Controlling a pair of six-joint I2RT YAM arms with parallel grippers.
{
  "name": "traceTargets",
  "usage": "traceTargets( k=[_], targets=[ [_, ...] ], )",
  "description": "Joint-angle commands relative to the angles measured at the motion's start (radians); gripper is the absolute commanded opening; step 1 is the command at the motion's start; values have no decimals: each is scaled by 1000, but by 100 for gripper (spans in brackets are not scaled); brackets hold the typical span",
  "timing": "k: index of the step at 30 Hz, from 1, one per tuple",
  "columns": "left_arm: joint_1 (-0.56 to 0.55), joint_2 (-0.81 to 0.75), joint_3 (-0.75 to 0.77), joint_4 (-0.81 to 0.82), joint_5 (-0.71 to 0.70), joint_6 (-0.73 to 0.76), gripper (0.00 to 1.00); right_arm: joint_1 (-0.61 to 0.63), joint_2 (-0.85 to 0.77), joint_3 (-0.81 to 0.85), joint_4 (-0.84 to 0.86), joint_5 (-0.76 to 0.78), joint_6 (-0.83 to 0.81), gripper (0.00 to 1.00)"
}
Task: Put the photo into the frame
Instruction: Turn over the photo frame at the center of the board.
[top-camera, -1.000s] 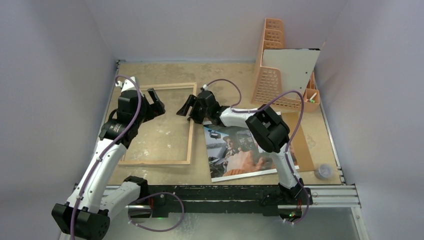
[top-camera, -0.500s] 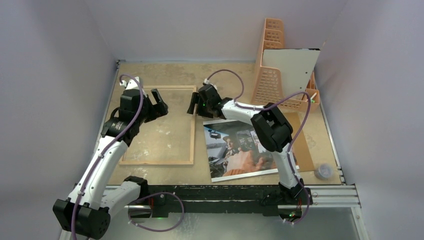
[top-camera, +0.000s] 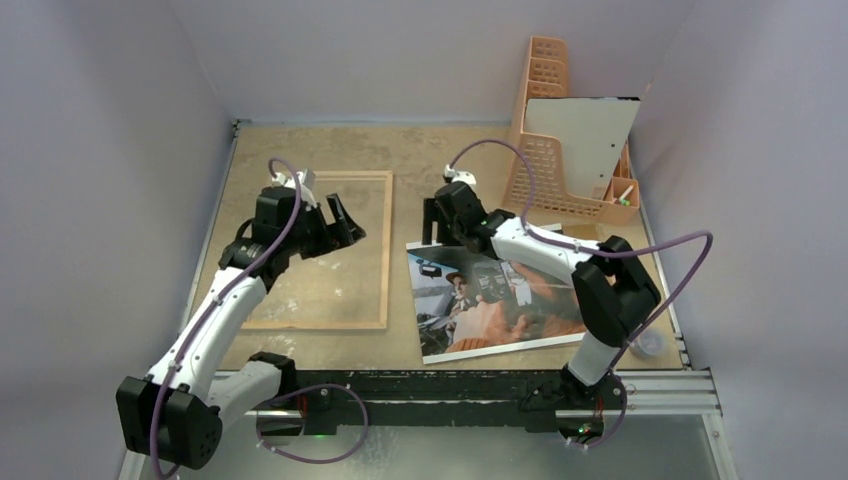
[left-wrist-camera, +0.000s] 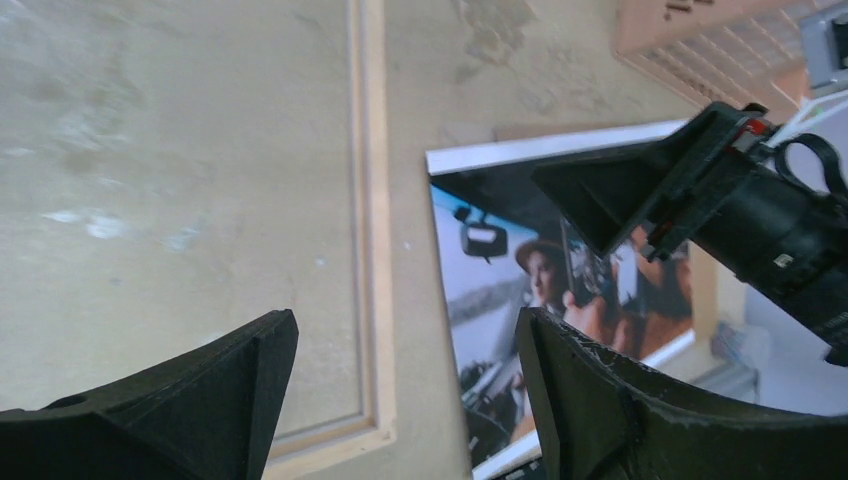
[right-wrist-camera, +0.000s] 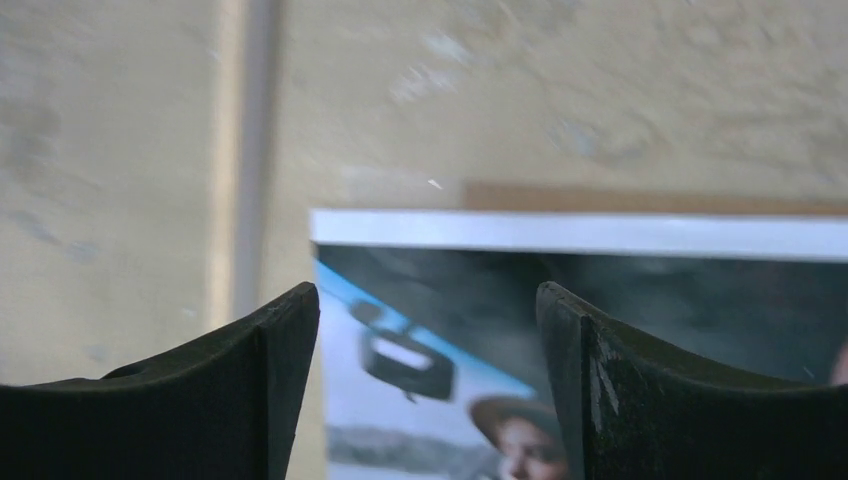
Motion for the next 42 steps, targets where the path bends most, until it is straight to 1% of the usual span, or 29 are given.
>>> traceTargets(
  k=[1, 3, 5, 8, 12, 17, 19, 25, 28, 30, 32, 34, 35, 39, 42],
  targets=[
    [-17, 25, -97, 186, 268, -115, 83, -1, -79, -134, -98, 140, -6, 85],
    [-62, 46, -124, 227, 262, -147, 83, -3, -108, -180, -117, 174, 16, 87],
    [-131, 73, -129, 233, 212, -161, 82, -7, -126, -221, -133, 205, 41, 90],
    [-224, 123, -133, 251, 154, -186, 82, -11, -135, -269, -155, 243, 83, 91],
    [-256, 169, -178, 308, 148, -234, 81, -13, -123, -308, -183, 279, 126, 92],
    [-269, 197, -200, 351, 144, -249, 80, -16, -85, -318, -251, 357, 195, 91],
    [-283, 214, -200, 359, 145, -251, 80, -21, -68, -312, -312, 385, 243, 88],
    [-346, 275, -202, 381, 119, -268, 79, -36, -93, -310, -354, 434, 294, 74],
    [-382, 305, -202, 395, 111, -278, 76, -47, -92, -312, -373, 448, 308, 69],
    [-405, 325, -202, 394, 104, -284, 71, -49, -98, -311, -383, 457, 318, 64],
    [-425, 341, -203, 384, 97, -287, 65, -52, -117, -310, -382, 456, 324, 63],
    [-449, 349, -206, 368, 89, -293, 57, -54, -150, -313, -357, 430, 309, 62],
    [-460, 351, -208, 355, 81, -295, 54, -54, -164, -317, -339, 411, 302, 62],
    [-516, 348, -229, 291, 53, -315, 53, -62, -200, -359, -251, 312, 294, 62],
    [-559, 338, -272, 297, 60, -353, 56, -67, -201, -393, -205, 272, 299, 62]
  ],
)
